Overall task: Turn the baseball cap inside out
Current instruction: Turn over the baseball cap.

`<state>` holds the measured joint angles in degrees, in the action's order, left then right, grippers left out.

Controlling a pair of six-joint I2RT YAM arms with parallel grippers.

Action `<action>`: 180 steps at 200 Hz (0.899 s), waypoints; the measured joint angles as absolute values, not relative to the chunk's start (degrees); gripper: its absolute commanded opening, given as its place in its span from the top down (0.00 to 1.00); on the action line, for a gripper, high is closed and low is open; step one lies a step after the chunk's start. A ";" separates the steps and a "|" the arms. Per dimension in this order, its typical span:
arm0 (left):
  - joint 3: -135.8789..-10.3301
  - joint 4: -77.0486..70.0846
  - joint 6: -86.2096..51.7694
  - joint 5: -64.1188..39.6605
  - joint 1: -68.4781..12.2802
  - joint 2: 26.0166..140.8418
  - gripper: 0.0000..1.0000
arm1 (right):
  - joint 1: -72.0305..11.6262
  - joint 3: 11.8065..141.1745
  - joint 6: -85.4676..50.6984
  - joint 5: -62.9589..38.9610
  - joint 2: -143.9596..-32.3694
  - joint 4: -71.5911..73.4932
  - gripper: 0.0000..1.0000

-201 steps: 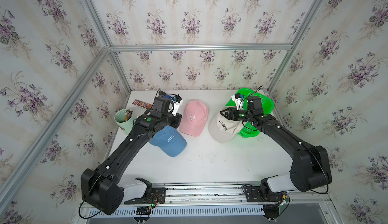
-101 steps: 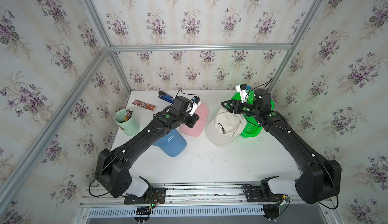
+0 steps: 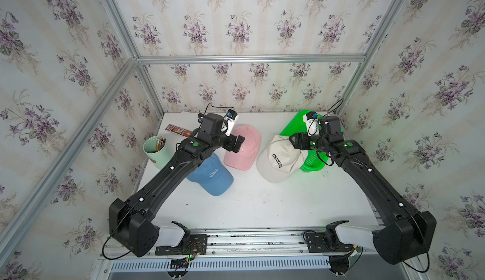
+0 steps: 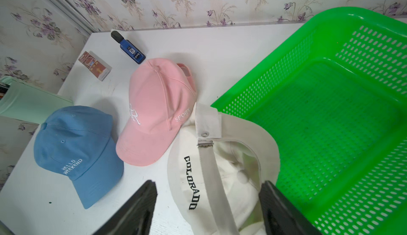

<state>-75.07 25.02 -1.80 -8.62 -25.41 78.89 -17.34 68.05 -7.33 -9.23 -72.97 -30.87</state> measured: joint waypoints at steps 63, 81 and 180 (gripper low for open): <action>-77.34 26.85 -1.52 -3.22 -23.44 76.25 0.01 | -22.83 71.42 -3.79 0.34 -81.06 -35.38 0.25; -79.81 27.75 -0.45 -0.75 -23.22 76.47 0.01 | -22.87 71.31 -3.01 3.36 -82.83 -36.36 0.34; -80.71 33.39 -3.86 -10.94 -21.43 81.49 0.06 | -22.81 72.23 -4.36 -6.42 -80.20 -33.32 0.98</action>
<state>-80.71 33.39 -3.86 -10.94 -21.43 81.49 -22.81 72.23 -4.36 -6.42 -80.20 -33.32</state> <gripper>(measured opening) 0.927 0.084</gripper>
